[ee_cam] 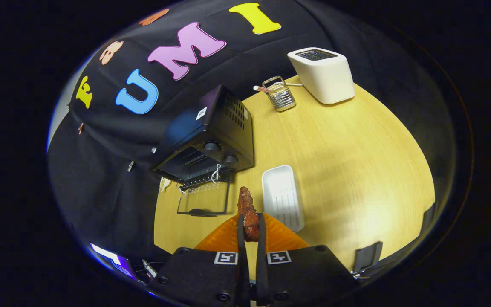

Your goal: Open the toaster oven, put the food inside, and close the toaster oven door.

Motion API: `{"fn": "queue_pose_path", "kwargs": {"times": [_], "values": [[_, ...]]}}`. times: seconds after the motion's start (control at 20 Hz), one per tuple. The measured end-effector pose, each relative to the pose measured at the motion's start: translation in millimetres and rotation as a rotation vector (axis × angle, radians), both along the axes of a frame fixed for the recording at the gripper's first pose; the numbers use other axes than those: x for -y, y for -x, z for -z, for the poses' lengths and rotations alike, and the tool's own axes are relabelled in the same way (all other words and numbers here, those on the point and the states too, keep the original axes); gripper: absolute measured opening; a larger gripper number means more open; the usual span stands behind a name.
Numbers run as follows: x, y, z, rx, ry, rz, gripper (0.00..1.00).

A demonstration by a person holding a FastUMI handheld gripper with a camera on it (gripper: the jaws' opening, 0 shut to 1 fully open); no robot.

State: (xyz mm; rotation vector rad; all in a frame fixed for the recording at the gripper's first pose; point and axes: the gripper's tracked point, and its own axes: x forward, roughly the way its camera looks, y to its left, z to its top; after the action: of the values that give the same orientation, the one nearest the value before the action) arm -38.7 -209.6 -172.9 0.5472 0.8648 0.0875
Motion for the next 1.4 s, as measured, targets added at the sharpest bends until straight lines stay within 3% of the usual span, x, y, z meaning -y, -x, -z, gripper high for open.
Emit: {"fn": "queue_pose_path", "kwargs": {"times": [0.55, 0.75, 1.1, 1.4], "values": [[-140, -7, -4, 0.063, -0.089, 0.116, 0.1], [-173, -40, -8, 0.127, -0.104, 0.123, 0.1], [-196, -110, 0, 0.234, -0.138, 0.206, 0.1], [-208, -162, 33, 0.292, -0.205, 0.338, 0.1]]}}
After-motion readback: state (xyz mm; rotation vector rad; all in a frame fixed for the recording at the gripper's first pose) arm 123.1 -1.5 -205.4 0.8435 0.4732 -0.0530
